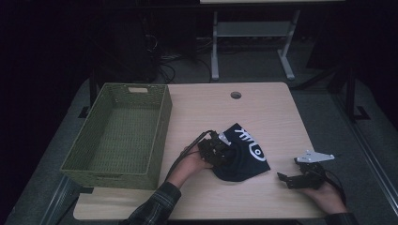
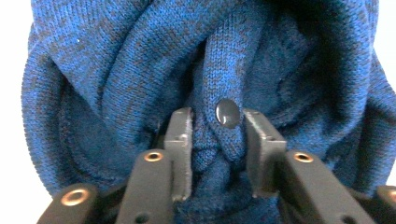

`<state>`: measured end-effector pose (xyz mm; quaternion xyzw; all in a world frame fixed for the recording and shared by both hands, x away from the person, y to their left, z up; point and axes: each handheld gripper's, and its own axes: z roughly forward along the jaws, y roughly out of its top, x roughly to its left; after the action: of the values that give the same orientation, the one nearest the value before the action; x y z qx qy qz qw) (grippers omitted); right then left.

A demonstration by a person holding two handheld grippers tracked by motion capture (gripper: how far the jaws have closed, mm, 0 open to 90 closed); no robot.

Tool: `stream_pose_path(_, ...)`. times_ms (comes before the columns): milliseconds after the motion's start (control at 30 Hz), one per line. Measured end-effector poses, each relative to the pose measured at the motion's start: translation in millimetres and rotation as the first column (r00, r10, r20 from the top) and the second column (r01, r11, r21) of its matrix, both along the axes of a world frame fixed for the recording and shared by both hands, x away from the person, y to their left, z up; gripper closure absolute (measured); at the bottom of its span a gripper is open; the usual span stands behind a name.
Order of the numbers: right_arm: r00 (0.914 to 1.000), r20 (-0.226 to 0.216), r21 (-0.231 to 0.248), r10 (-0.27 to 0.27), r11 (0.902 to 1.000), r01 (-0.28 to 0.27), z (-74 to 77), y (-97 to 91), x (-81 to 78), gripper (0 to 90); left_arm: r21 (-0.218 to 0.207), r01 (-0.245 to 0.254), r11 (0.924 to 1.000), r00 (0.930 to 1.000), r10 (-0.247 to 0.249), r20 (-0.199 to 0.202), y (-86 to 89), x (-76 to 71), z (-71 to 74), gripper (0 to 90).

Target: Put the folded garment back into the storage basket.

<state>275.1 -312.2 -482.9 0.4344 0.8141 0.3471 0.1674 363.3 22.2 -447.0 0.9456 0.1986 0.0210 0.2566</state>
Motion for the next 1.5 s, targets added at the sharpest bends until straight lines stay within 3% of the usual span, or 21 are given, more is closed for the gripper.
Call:
stream_pose_path(167,1.0,0.0,0.0,0.0,1.0,0.0,0.0,0.0,0.1,6.3,0.008,-0.021,0.9998,0.9997,0.021,-0.011,-1.2,0.0,1.5,72.5)
stream_pose_path(367,1.0,0.001,0.0,0.0,1.0,0.0,0.0,-0.1,0.1,6.4,-0.029,-0.034,0.999,0.9991,0.033,-0.028,2.5,0.9,9.3,73.0)
stream_pose_path(900,1.0,0.0,0.0,-0.005,1.0,0.005,0.1,-0.1,0.1,6.3,-0.124,-0.063,0.9903,0.998,0.062,-0.012,13.5,-0.8,54.4,72.9)
stream_pose_path(1300,1.0,0.0,0.001,-0.005,1.0,0.005,0.0,-0.1,0.1,6.4,-0.115,-0.062,0.9915,0.998,0.062,0.004,23.1,2.6,87.9,72.9)
stream_pose_path(1500,1.0,0.0,0.001,-0.005,1.0,0.005,0.0,-0.1,0.1,6.3,-0.139,-0.083,0.9868,0.9959,0.087,0.022,36.1,5.2,107.6,72.9)
